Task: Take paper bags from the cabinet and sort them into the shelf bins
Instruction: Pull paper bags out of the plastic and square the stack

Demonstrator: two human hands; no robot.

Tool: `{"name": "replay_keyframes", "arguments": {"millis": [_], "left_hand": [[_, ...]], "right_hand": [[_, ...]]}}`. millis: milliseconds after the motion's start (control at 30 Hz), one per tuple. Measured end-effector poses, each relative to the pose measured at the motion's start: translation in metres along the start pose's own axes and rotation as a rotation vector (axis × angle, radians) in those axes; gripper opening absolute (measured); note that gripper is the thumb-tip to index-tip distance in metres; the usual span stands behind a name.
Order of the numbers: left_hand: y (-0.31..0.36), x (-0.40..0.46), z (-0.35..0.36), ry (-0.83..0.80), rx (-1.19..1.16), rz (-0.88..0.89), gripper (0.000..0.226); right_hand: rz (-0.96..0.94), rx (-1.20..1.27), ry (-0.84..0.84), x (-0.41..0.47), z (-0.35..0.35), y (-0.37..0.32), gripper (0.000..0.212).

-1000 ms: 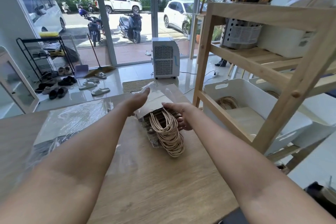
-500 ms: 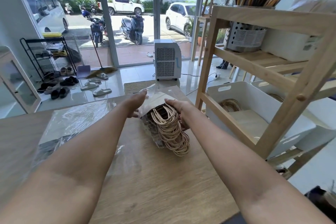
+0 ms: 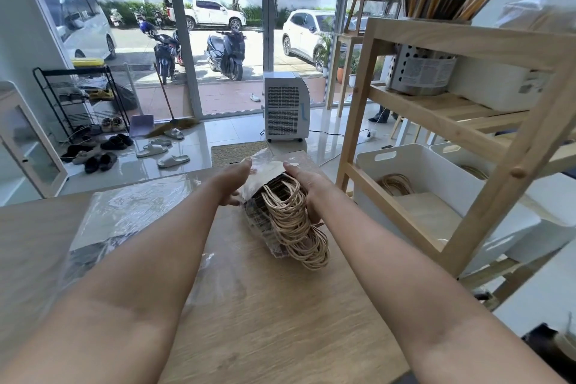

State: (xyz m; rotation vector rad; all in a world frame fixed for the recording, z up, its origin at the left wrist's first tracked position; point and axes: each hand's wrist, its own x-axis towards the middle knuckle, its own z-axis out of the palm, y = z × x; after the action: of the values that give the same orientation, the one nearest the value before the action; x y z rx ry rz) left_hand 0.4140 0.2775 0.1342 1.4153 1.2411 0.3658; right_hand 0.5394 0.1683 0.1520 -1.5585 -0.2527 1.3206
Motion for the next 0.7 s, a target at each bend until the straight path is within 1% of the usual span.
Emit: {"name": "replay_keyframes", "arguments": {"millis": [100, 200, 233, 300, 367, 433, 467, 567, 700], "left_hand": [[0.000, -0.001, -0.001, -0.010, -0.001, -0.006, 0.062], [-0.001, -0.001, -0.004, -0.023, -0.007, -0.008, 0.062], [-0.001, -0.001, -0.005, -0.026, -0.009, -0.005, 0.061], [0.000, -0.002, -0.006, -0.035, -0.011, 0.005, 0.057], [0.002, -0.002, -0.007, -0.043, 0.003, 0.015, 0.056], [0.003, -0.002, -0.008, -0.047, 0.019, 0.023, 0.058], [0.002, -0.002, -0.008, -0.049, 0.028, 0.027, 0.059], [0.002, -0.002, -0.005, -0.023, 0.048, 0.036, 0.058], [0.006, -0.004, 0.000, 0.006, 0.136, 0.076, 0.061]], "right_hand": [[0.100, -0.100, -0.060, -0.007, 0.003, -0.004, 0.054], [0.137, -0.226, -0.103, -0.009, 0.005, -0.005, 0.057], [0.133, -0.276, -0.095, -0.010, 0.006, -0.005, 0.056], [0.092, -0.345, -0.052, -0.010, 0.007, -0.004, 0.046], [0.031, -0.345, -0.009, -0.010, 0.008, -0.001, 0.038], [-0.039, -0.296, 0.041, -0.006, 0.009, 0.004, 0.034], [-0.065, -0.267, 0.050, -0.004, 0.009, 0.008, 0.036], [-0.114, -0.159, 0.070, 0.003, 0.011, 0.020, 0.053], [-0.109, -0.082, 0.151, 0.007, 0.005, 0.034, 0.076]]}}
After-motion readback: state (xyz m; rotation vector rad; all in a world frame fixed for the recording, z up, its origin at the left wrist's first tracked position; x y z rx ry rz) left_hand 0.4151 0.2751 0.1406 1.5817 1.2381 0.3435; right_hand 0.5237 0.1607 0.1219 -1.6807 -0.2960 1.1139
